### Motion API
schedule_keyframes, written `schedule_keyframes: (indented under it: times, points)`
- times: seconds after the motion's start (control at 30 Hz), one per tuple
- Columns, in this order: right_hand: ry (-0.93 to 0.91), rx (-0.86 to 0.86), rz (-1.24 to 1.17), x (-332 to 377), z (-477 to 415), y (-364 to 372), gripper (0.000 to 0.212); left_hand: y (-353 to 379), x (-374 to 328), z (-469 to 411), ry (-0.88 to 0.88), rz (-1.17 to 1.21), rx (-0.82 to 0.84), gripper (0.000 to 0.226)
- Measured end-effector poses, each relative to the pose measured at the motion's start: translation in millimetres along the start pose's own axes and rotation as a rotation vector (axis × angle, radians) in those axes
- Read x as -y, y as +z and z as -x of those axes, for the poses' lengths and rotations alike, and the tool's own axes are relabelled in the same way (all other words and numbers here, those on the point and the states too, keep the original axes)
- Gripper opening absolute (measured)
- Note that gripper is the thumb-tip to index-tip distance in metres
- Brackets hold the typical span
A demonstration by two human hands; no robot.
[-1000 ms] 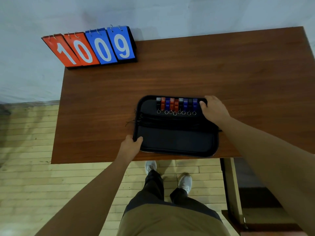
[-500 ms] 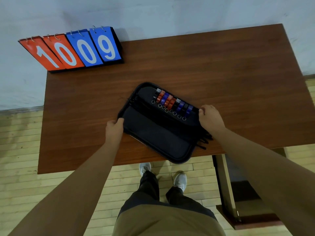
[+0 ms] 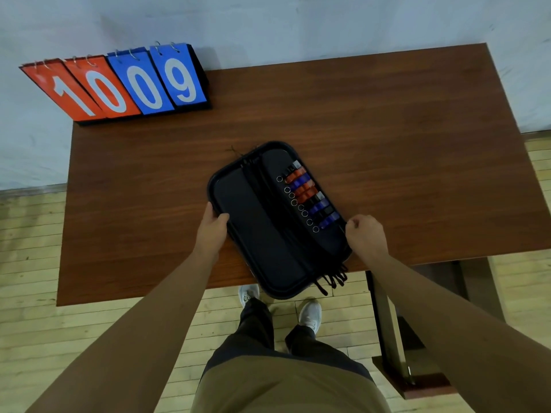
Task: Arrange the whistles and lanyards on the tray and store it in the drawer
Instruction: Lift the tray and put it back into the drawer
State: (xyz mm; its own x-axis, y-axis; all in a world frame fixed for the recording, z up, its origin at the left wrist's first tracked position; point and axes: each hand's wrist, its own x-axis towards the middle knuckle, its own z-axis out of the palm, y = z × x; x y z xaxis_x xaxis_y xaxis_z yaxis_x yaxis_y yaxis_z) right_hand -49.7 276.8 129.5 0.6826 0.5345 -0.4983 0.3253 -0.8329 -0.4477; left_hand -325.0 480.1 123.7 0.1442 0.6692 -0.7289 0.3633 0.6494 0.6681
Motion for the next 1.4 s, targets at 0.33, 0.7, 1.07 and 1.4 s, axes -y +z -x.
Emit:
schedule_keyframes:
  times: [0.33, 0.7, 1.07, 1.4]
  points:
    - [0.087, 0.143, -0.307, 15.4, -30.6, -13.0, 0.023, 11.9, -18.7, 0.9, 0.034, -0.029, -0.035, 0.047]
    - [0.035, 0.213, -0.351, 36.9, -44.7, -9.1, 0.026, 14.0, 17.2, 2.6, 0.154, -0.573, -0.155, 0.019]
    - [0.040, 0.220, -0.463, 36.2, -32.1, -39.1, 0.020, 26.5, -14.9, 17.1, 0.279, -0.543, -0.216, 0.015]
    - [-0.034, 0.061, -0.551, 35.9, 6.3, -138.1, 0.020, 69.7, -93.7, 79.9, 0.471, -0.496, -0.181, 0.018]
